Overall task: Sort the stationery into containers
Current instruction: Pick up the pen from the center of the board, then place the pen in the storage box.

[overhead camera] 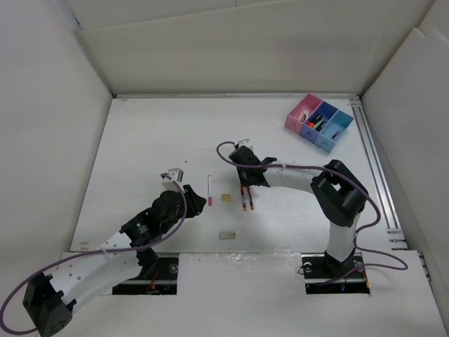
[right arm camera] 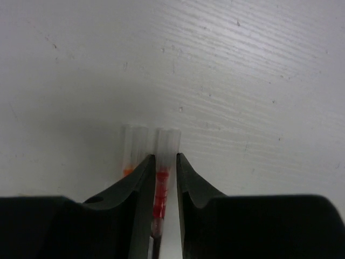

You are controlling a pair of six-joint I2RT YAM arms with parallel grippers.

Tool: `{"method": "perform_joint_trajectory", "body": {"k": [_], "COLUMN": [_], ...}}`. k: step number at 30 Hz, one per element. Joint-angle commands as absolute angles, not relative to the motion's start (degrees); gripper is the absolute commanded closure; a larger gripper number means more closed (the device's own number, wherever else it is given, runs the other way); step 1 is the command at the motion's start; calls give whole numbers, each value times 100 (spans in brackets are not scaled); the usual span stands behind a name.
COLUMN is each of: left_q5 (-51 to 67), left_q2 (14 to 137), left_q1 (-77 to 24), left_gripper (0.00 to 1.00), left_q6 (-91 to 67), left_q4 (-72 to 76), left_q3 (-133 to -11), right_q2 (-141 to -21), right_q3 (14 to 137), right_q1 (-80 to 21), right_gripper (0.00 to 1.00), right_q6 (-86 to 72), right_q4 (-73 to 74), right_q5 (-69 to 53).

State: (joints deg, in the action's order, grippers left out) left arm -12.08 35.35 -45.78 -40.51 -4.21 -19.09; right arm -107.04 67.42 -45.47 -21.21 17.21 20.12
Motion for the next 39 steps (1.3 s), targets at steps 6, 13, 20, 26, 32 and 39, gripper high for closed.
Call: {"method": "perform_joint_trajectory", "body": {"k": [6, 13, 20, 26, 32, 39], "left_q5": [-1222, -1222, -1169, -1116, -1063, -940], "left_q2": [3419, 3419, 3533, 3586, 3639, 3850], "left_q1": [-4605, -4605, -4605, -4605, -4605, -4605], "left_gripper": [74, 74, 74, 74, 74, 74], "left_q6": [-4008, -4008, -4008, -4008, -4008, -4008], "left_q4": [-387, -387, -334, -220, -106, 61], "left_q3": [-1907, -1907, -1907, -1960, -1907, -1907], "right_q2": [-10907, -10838, -9837, -9360, -9930, -11003], "right_q3": [6820, 6820, 6882, 7398, 8350, 9438], "right_q1": [-4649, -4649, -4036, -1955, 95, 1141], "right_gripper": [74, 96, 96, 96, 96, 96], "right_q6": [-2224, -2285, -1891, -1240, -1476, -2267], "right_q4": [1573, 1687, 1951, 1960, 1776, 1485], "right_q5": [2127, 2268, 2391, 1645, 643, -9]}}
